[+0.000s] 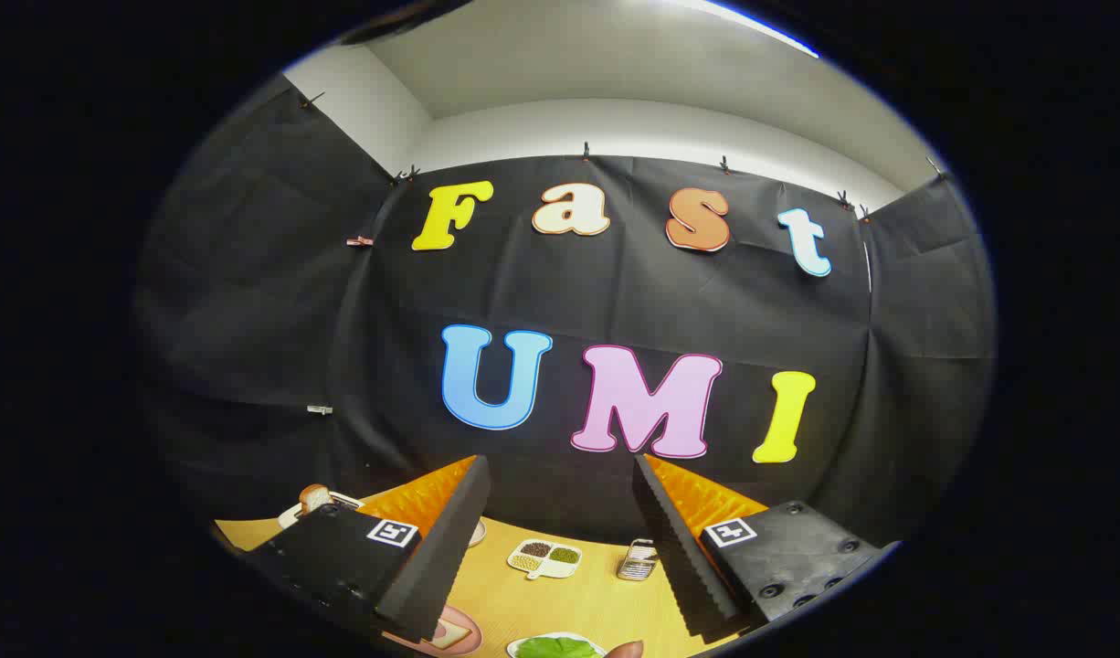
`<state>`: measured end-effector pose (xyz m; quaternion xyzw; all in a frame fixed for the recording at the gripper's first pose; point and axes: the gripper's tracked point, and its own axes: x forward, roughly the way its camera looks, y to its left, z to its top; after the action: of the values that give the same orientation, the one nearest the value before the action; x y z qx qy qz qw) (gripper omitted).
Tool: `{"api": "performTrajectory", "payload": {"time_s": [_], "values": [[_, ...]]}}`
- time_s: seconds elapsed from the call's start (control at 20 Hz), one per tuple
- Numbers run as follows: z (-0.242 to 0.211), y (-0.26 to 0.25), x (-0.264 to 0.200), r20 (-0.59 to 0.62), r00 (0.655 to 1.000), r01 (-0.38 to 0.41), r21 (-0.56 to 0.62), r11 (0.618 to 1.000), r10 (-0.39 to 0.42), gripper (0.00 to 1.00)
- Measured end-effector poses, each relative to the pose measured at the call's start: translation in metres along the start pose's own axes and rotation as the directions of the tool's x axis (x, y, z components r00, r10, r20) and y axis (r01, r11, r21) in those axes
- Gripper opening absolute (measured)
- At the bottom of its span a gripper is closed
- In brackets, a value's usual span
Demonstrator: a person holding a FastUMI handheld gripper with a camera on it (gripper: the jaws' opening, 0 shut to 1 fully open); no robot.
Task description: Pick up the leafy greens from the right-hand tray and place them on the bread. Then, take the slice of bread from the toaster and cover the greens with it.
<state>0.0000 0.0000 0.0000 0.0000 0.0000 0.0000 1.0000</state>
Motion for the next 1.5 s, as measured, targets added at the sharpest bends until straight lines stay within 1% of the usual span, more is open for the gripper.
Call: {"api": "performTrajectory", "payload": {"time_s": [0.7, 1.15, 1.35, 1.5], "values": [[-0.001, -0.002, -0.005, -0.003, 1.000, -0.001, -0.021, 1.000, 0.001, 0.97], [-0.008, -0.002, -0.001, -0.026, 1.000, -0.012, -0.031, 0.999, 0.011, 0.97], [-0.037, 0.001, 0.001, -0.101, 0.994, -0.051, -0.024, 0.998, 0.049, 0.98], [-0.076, -0.003, 0.001, -0.199, 0.977, -0.078, -0.014, 0.997, 0.074, 0.98]]}}
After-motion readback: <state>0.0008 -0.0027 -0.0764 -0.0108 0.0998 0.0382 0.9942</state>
